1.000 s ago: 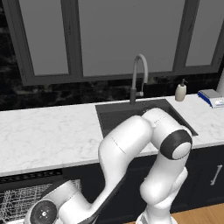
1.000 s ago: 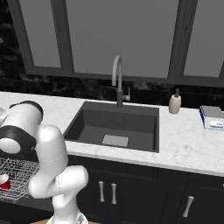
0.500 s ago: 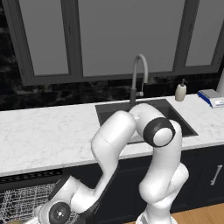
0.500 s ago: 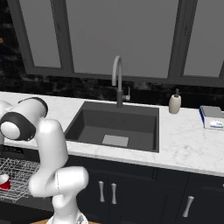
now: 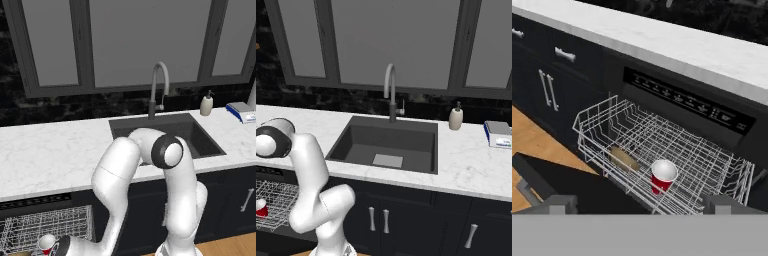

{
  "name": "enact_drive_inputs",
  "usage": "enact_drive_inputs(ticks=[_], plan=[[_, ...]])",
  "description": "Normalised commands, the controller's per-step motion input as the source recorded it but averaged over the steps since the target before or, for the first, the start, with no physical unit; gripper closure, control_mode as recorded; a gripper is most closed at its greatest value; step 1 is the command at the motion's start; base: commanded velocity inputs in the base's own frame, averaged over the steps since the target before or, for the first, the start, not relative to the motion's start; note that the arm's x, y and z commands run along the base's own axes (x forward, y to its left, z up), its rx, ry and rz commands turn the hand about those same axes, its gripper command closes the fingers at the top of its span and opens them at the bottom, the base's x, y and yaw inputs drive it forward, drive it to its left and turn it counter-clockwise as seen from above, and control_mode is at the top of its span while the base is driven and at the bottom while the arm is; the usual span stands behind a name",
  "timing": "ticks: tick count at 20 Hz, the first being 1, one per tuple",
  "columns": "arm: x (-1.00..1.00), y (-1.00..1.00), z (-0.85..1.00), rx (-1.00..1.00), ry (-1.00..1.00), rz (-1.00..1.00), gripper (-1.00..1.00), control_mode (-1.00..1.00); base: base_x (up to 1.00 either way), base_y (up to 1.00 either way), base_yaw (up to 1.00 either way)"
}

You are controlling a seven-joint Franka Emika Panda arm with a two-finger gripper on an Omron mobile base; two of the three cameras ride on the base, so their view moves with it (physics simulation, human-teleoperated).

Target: Pick up the cup and bowl from the counter, place them in the dishwasher, and close the dishwasher door.

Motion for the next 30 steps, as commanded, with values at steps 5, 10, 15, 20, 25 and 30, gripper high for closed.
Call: enact_drive_inputs(ticks=[5,10,15,20,25,30], plan=[[-1.00,0.13,-0.02,0.00,-0.11,-0.05,-1.00,-1.00,0.00,0.00,0.00],[-0.57,-0.10,-0.75,-0.03,0.00,-0.05,-1.00,-1.00,0.00,0.00,0.00],[-0.43,-0.25,-0.72,-0.05,-0.02,-0.10,-1.00,-1.00,0.00,0.00,0.00],[-0.18,-0.33,-0.46,-0.04,-0.13,-0.10,-1.00,-1.00,0.00,0.00,0.00],[0.24,-0.04,-0.78,-0.07,-0.04,-0.05,-1.00,-1.00,0.00,0.00,0.00],[0.53,0.00,-0.31,-0.03,-0.15,-0.03,-1.00,-1.00,0.00,0.00,0.00]])
